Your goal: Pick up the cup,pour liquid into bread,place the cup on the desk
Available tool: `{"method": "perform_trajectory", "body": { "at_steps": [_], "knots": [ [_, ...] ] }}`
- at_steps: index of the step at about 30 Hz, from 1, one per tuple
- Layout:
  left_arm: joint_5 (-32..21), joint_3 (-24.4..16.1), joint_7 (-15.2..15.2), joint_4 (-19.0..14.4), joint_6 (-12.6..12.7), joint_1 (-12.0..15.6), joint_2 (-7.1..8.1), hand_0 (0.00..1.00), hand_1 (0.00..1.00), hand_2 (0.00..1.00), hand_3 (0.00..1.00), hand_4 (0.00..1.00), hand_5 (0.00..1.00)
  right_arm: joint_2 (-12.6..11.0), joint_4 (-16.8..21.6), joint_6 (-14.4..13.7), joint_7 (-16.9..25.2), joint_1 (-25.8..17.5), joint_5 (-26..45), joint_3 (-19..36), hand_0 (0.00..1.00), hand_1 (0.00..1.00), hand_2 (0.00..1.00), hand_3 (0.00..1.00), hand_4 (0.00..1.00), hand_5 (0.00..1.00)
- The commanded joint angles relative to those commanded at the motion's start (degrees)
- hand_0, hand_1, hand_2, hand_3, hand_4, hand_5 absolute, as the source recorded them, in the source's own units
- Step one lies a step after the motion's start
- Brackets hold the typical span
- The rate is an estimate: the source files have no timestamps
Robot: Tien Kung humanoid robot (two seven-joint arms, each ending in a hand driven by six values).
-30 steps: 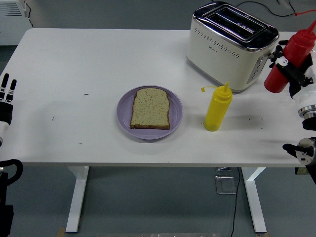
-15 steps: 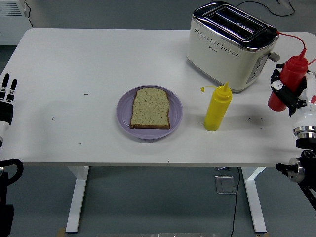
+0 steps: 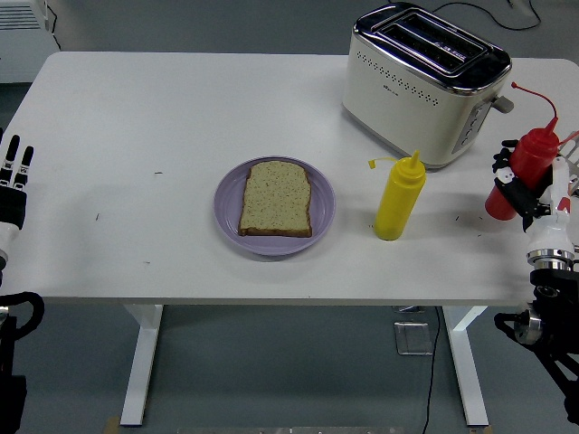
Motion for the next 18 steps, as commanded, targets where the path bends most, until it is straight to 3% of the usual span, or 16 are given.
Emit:
{"method": "perform_trajectory", "body": {
  "at_steps": [15,16,18],
  "knots": [
    [0.0,0.3,0.0,0.0,0.0,0.3,0.00,0.785,0.737,0.737,0.694,0.510,0.998,0.3,-3.1,-0.3,0.0,-0.6,0.3,-2.1,0.535,0.432,0.445,0.484,0.455,0.171],
    [0.0,0.3,0.0,0.0,0.0,0.3,0.01,0.785,0.737,0.737,0.694,0.510,0.998,0.3,-3.1,-0.4,0.0,-0.7,-0.1,-2.1,0.639,0.523,0.496,0.501,0.507,0.188],
    [0.0,0.3,0.0,0.0,0.0,0.4,0.00,0.785,0.737,0.737,0.694,0.510,0.998,0.2,-3.1,-0.7,0.0,-1.1,-0.8,-2.3,0.639,0.523,0.496,0.501,0.507,0.188]
  ]
}}
